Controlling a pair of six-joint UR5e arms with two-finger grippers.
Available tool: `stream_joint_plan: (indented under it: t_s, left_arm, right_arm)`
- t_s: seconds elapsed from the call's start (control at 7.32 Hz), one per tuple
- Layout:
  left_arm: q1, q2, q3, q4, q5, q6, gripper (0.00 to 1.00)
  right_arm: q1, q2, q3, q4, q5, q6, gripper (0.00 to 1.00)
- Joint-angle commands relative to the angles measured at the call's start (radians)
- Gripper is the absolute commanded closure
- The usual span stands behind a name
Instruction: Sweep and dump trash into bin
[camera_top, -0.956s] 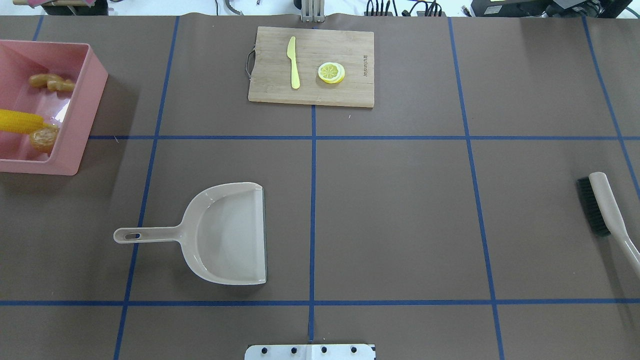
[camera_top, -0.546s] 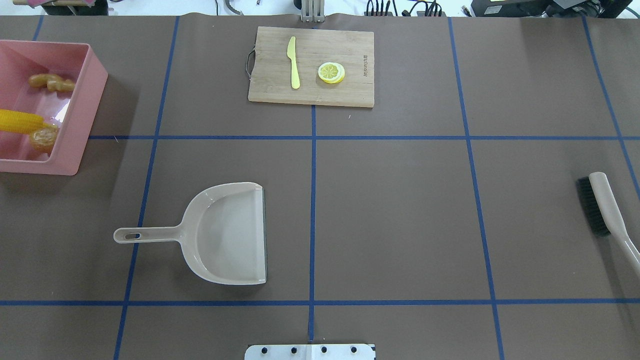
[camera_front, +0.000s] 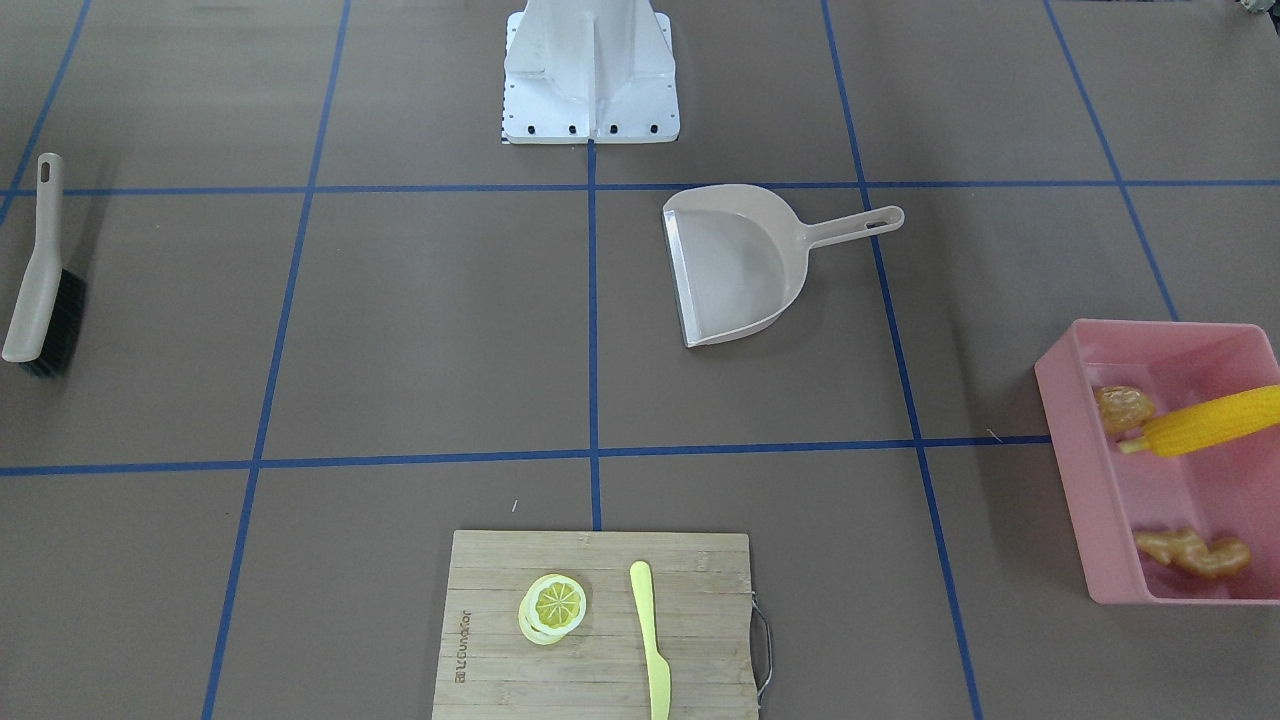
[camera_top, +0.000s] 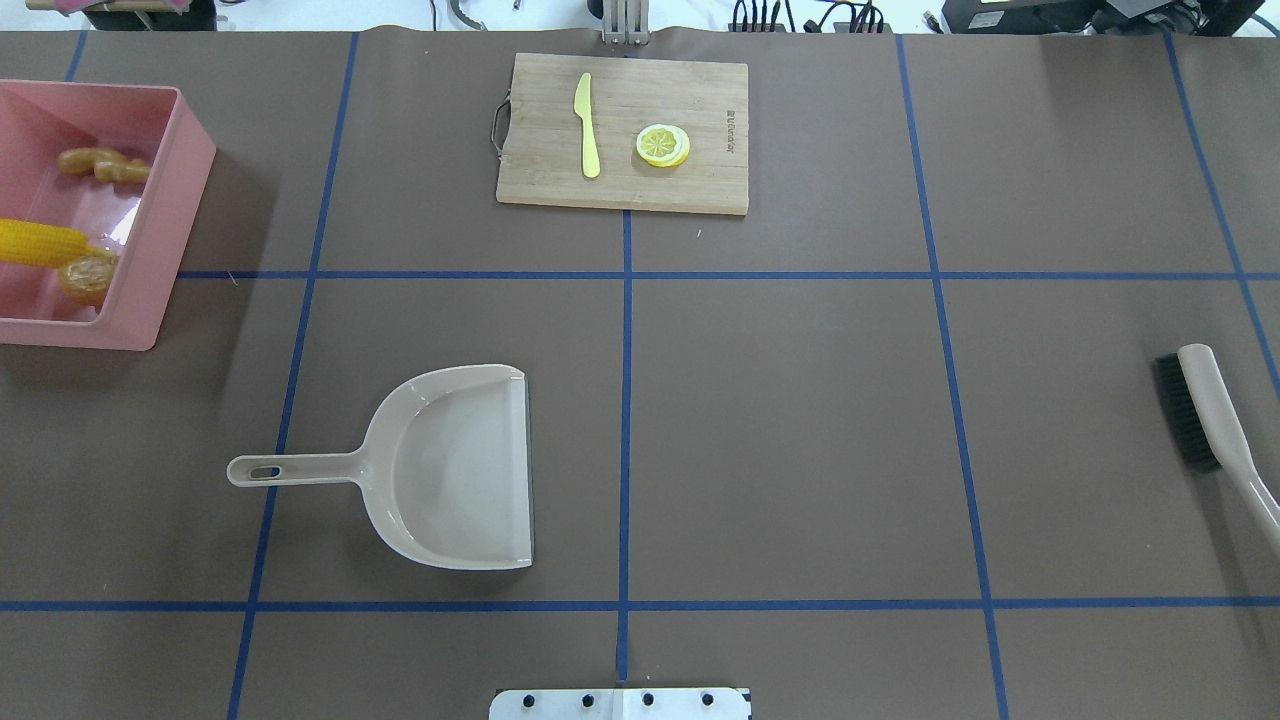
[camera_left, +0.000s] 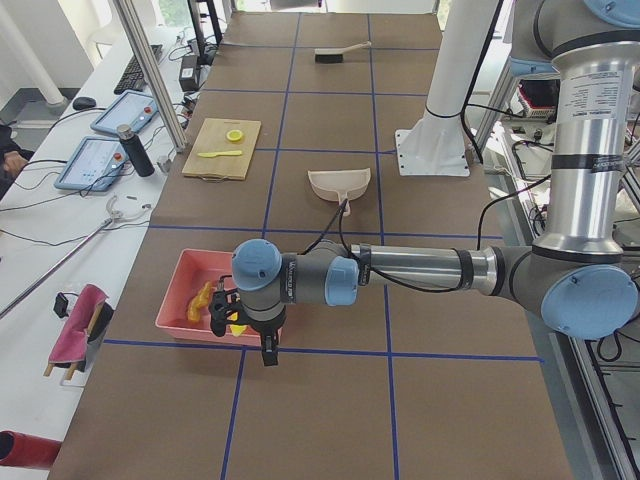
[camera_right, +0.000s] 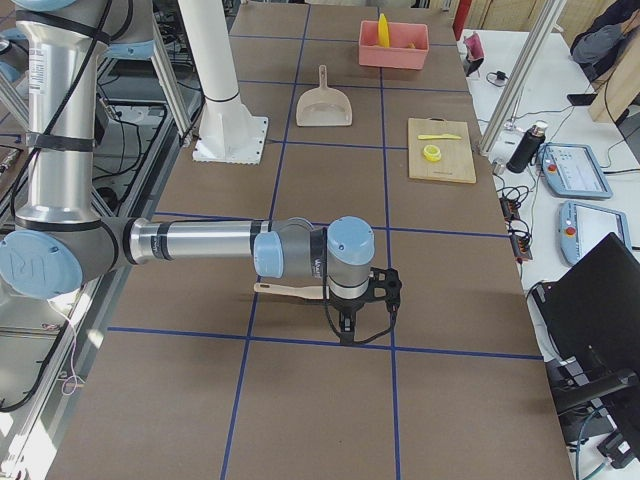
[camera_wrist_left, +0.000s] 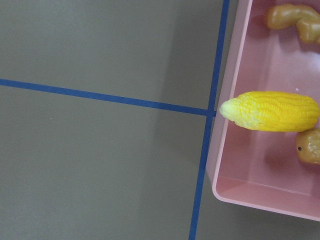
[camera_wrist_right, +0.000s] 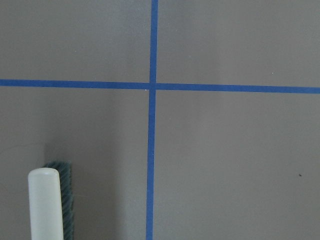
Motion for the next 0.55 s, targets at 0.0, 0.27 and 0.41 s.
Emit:
stream_joint_plan:
  t_s: [0.0,0.27,0.41]
  left_arm:
    - [0.0,0.0,-0.001,0.0,0.0,-0.001,0.02]
    - [0.0,0.0,0.001,0.0,0.0,-0.001,0.02]
    - [0.0,0.0,0.001,0.0,0.0,-0.001,0.02]
  right_arm:
    - [0.0,-0.006,-0.001,-0.001,-0.002,0.001,0.0]
    - [0.0,-0.009,-0.005,-0.001,-0.005,0.004,0.0]
    - [0.0,-0.009,-0.008,-0.001,-0.007,0.004,0.0]
